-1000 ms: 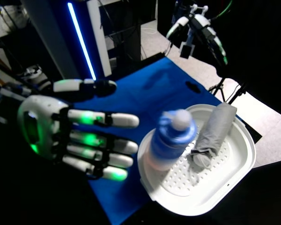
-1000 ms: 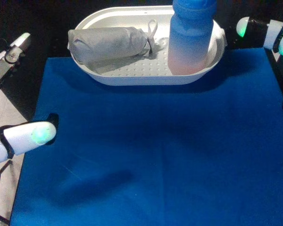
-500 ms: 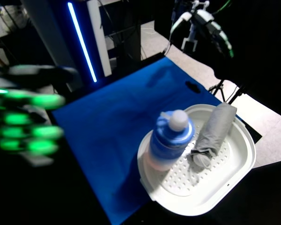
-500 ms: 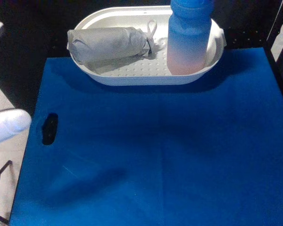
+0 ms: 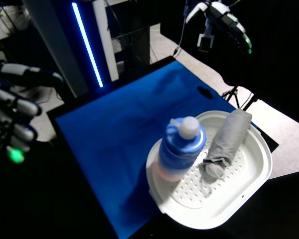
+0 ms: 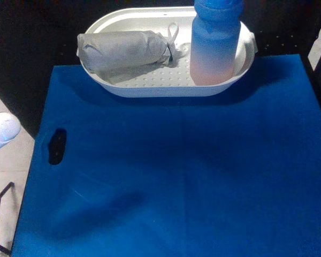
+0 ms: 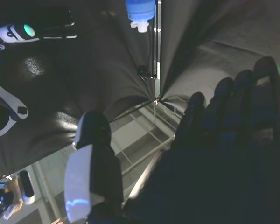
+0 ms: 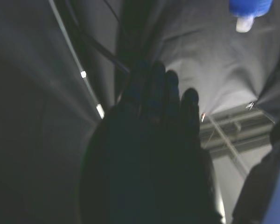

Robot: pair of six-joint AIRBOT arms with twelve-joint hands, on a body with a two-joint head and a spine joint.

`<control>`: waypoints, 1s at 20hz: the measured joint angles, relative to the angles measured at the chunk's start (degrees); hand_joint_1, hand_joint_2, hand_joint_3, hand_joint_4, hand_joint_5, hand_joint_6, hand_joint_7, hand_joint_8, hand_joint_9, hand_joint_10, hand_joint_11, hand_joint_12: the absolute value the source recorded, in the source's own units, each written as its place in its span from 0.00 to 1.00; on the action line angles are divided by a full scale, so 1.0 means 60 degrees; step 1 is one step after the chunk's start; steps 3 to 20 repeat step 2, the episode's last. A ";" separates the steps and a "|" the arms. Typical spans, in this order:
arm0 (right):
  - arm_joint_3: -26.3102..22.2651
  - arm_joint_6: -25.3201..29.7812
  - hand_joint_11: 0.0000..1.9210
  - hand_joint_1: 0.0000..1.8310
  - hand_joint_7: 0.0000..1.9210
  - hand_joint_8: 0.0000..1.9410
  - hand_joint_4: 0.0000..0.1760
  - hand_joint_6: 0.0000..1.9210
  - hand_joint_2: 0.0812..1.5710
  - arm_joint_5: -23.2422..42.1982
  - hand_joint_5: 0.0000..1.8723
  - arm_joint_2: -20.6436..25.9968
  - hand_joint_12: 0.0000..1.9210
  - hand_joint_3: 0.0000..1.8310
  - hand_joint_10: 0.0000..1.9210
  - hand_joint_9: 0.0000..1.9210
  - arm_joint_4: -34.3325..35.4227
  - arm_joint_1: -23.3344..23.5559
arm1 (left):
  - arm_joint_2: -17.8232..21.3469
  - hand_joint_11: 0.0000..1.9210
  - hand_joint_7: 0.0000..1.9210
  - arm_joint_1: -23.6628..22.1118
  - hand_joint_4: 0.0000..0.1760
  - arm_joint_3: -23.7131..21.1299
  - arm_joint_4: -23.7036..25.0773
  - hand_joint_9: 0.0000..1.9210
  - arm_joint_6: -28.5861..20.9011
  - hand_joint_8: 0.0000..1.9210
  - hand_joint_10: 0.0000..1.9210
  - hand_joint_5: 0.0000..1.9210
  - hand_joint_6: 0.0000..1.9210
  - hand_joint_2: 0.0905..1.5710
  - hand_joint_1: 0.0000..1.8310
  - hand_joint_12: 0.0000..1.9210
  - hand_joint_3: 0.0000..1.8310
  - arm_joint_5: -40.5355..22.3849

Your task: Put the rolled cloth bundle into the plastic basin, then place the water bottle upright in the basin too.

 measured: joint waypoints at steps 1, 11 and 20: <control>0.0000 0.0000 0.02 0.32 0.05 0.00 0.88 0.00 0.67 0.0022 0.00 -0.0033 0.01 0.00 0.00 0.04 0.0022 0.0000 | 0.0000 0.06 0.02 0.0000 1.00 0.0000 -0.0007 0.01 -0.0004 0.00 0.00 0.01 0.00 0.54 0.16 0.02 0.00 0.0000; 0.0000 0.0000 0.02 0.32 0.05 0.00 0.90 0.00 0.67 0.0015 0.00 -0.0087 0.01 0.00 0.00 0.04 0.0000 0.0000 | 0.0000 0.06 0.02 0.0000 1.00 0.0000 -0.0007 0.01 -0.0004 0.00 0.00 0.01 0.00 0.53 0.17 0.02 0.00 0.0000; 0.0000 0.0000 0.02 0.32 0.05 0.00 0.90 0.00 0.67 0.0015 0.00 -0.0087 0.01 0.00 0.00 0.04 0.0000 0.0000 | 0.0000 0.06 0.02 0.0000 1.00 0.0000 -0.0007 0.01 -0.0004 0.00 0.00 0.01 0.00 0.53 0.17 0.02 0.00 0.0000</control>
